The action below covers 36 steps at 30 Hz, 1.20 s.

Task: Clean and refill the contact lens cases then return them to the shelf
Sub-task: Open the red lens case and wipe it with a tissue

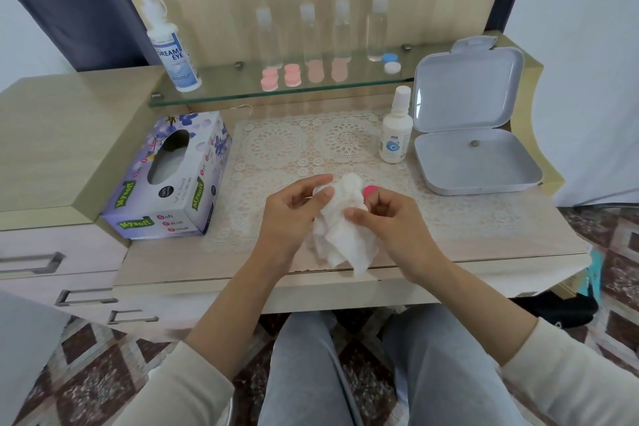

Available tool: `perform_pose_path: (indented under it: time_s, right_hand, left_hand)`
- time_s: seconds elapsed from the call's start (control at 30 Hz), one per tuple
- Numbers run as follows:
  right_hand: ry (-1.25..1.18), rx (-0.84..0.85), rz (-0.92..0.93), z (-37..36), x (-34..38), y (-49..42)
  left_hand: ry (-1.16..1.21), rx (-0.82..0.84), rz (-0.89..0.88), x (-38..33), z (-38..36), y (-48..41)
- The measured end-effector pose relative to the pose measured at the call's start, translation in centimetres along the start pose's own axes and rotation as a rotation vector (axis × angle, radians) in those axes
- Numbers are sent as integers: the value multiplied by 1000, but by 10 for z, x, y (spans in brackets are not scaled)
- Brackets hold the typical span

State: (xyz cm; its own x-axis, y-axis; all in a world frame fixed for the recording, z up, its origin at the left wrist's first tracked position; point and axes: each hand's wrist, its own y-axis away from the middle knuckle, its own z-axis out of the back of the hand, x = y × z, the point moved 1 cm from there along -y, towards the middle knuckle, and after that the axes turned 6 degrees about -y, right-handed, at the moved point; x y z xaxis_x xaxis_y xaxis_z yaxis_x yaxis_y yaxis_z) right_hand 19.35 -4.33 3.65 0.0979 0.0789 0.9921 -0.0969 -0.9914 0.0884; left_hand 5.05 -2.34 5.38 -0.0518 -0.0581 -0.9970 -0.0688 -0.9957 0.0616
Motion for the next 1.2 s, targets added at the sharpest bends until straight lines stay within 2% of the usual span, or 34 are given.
perform_pose_path:
  time_s: [0.17, 0.3, 0.47, 0.63, 0.77, 1.03, 1.2]
  right_hand:
    - [17, 22, 18, 14, 9, -1]
    - [203, 35, 93, 21, 17, -6]
    - [326, 2, 212, 19, 22, -9]
    - [338, 61, 161, 20, 22, -12]
    - [248, 42, 148, 22, 17, -10]
    - [260, 15, 199, 19, 15, -7]
    - [199, 82, 163, 20, 18, -9]
  left_hand:
    - [-16, -43, -32, 0, 2, -1]
    - [-35, -39, -18, 0, 0, -1]
    - [-10, 29, -9, 0, -5, 2]
    - [-19, 24, -17, 0, -4, 3]
    - [-29, 12, 1, 2, -5, 4]
    - [-50, 16, -5, 1, -5, 4]
    - [-32, 4, -2, 1, -1, 2]
